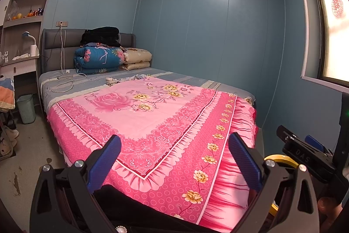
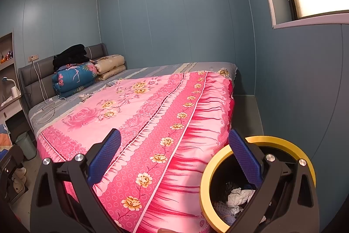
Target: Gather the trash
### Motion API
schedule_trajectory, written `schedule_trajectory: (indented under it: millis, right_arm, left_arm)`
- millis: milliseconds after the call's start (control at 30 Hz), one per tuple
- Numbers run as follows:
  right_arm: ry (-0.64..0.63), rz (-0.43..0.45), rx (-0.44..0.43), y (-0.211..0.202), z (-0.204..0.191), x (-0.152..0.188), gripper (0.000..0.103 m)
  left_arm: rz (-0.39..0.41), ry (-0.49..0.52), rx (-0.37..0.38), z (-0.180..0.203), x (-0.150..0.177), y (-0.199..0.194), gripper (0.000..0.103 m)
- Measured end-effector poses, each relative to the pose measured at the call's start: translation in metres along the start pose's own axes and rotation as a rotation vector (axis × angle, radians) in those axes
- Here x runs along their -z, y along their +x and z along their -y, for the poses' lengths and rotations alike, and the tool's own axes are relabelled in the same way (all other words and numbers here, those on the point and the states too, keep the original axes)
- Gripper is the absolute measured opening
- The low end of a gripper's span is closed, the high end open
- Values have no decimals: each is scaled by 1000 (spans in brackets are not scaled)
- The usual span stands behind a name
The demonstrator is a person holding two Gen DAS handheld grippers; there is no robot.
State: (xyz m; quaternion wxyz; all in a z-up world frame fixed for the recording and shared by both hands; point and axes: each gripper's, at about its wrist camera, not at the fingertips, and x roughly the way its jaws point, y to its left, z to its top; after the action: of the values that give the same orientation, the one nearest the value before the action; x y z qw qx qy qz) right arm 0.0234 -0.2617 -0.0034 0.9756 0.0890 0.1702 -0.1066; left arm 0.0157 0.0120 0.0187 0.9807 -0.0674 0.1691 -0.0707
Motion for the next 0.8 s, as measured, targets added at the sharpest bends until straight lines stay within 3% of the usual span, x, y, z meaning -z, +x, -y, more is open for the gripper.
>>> schedule_trajectory:
  millis: [800]
  right_arm:
    - [11, -21, 2, 6, 6, 3, 95]
  left_arm:
    - [-18, 0, 8, -1, 5, 4, 95]
